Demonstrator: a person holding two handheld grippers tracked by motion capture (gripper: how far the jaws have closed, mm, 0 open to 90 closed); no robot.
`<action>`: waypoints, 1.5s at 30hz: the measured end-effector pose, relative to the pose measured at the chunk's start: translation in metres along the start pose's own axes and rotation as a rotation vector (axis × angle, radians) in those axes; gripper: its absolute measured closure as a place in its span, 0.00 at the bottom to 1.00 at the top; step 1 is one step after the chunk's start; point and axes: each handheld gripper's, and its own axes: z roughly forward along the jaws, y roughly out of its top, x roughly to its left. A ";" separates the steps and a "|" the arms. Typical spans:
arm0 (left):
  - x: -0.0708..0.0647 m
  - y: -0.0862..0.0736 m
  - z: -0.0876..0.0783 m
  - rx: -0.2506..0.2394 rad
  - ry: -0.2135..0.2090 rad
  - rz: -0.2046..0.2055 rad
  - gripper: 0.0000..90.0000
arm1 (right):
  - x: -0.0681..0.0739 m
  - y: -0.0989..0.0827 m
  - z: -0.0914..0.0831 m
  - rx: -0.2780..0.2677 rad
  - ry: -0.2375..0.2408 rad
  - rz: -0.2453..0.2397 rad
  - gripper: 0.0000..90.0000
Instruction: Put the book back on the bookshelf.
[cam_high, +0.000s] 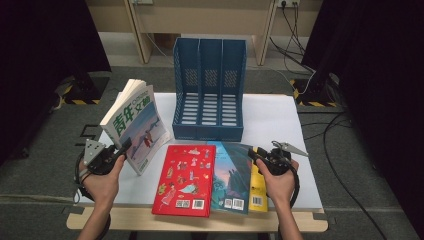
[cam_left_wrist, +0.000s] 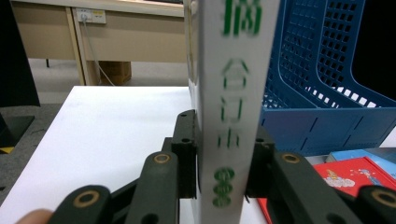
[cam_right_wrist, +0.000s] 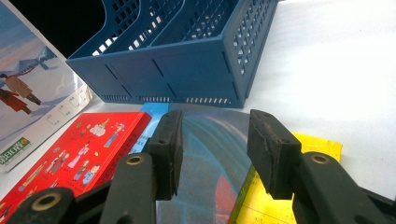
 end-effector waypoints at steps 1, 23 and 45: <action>0.000 0.001 0.000 -0.003 -0.004 0.000 0.78 | -0.001 -0.001 0.000 -0.001 0.000 -0.005 0.63; -0.005 0.043 0.005 -0.081 0.012 0.051 0.76 | -0.005 -0.002 -0.003 -0.006 -0.006 0.009 0.62; -0.009 0.054 0.016 -0.063 0.002 0.056 0.81 | -0.008 -0.001 -0.006 -0.010 -0.004 0.020 0.61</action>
